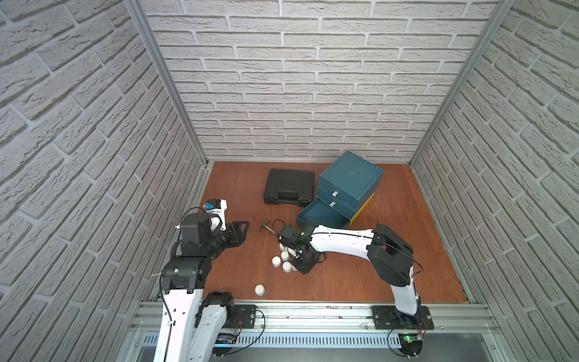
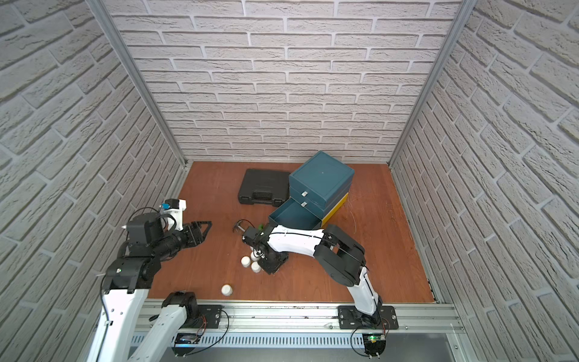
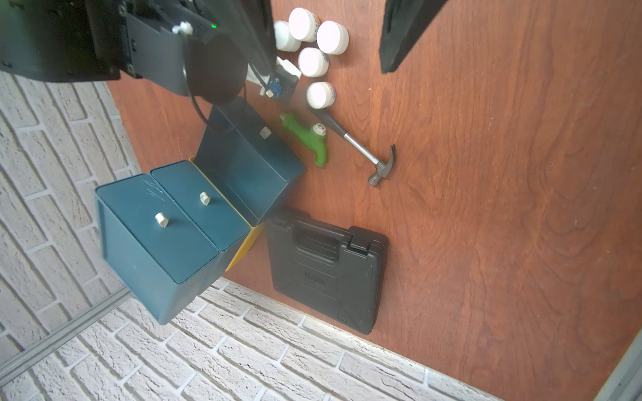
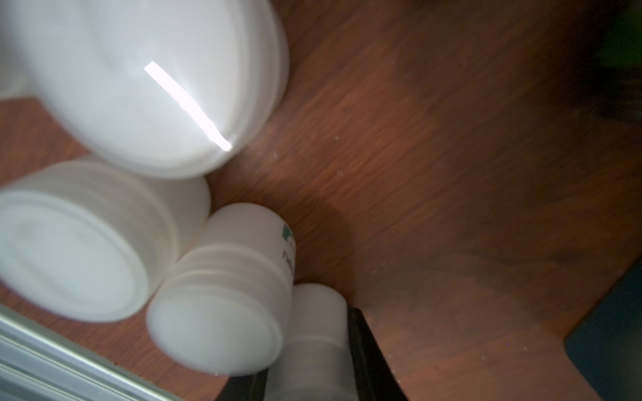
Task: Put the paint cans in the drawer according to color
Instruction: Pick up the paint can at the center of the board, then place the paint can in the drawer.
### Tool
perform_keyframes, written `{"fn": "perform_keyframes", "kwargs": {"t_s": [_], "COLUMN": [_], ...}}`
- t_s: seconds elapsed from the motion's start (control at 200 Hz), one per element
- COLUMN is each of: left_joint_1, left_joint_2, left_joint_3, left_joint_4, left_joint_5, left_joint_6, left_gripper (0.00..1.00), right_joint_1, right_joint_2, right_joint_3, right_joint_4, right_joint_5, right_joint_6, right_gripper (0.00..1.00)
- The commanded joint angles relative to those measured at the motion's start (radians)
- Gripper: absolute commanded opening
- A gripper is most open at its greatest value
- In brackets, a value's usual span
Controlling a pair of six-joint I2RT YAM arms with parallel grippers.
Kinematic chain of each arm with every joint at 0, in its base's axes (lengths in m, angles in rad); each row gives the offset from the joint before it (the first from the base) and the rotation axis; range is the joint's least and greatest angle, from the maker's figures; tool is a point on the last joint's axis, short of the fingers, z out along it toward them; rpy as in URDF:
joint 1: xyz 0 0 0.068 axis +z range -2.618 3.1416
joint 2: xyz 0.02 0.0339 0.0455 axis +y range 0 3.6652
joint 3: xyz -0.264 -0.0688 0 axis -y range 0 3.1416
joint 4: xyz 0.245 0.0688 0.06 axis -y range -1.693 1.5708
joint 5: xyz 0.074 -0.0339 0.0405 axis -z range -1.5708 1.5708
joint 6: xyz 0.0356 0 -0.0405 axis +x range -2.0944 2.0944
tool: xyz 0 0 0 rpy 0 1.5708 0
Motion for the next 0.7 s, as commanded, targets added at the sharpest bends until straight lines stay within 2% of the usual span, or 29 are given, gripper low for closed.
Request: {"fn": "perform_keyframes", "kwargs": {"t_s": [0.0,0.13,0.255,0.53,0.695], "left_joint_1": [-0.003,-0.004,-0.011,-0.018,-0.019], "left_joint_2": [-0.012,-0.010,-0.003,0.017,-0.010], "left_joint_3": [-0.014,-0.014,-0.006,0.048,0.005], "left_joint_4": [0.053,0.056,0.053,-0.022,-0.003], "left_joint_5": [-0.020,-0.018,-0.029,-0.077,-0.130], "left_joint_6": [0.062,0.065,0.049,0.098,0.132], "left_gripper": [0.53,0.54,0.55,0.56,0.56], "right_joint_1": [-0.025,-0.078,-0.163,-0.310,-0.347], "right_joint_2": [-0.123,-0.194,-0.179,0.066,0.188], "right_joint_3": [0.033,0.118,0.225,0.528,0.640], "right_joint_4": [-0.053,-0.140,-0.197,-0.268,-0.296], "right_joint_5": [0.056,0.089,0.109,0.120,0.105], "right_joint_6": [0.022,0.035,0.031,-0.027,-0.060], "right_gripper": [0.19,0.18,0.17,0.16,0.16]}}
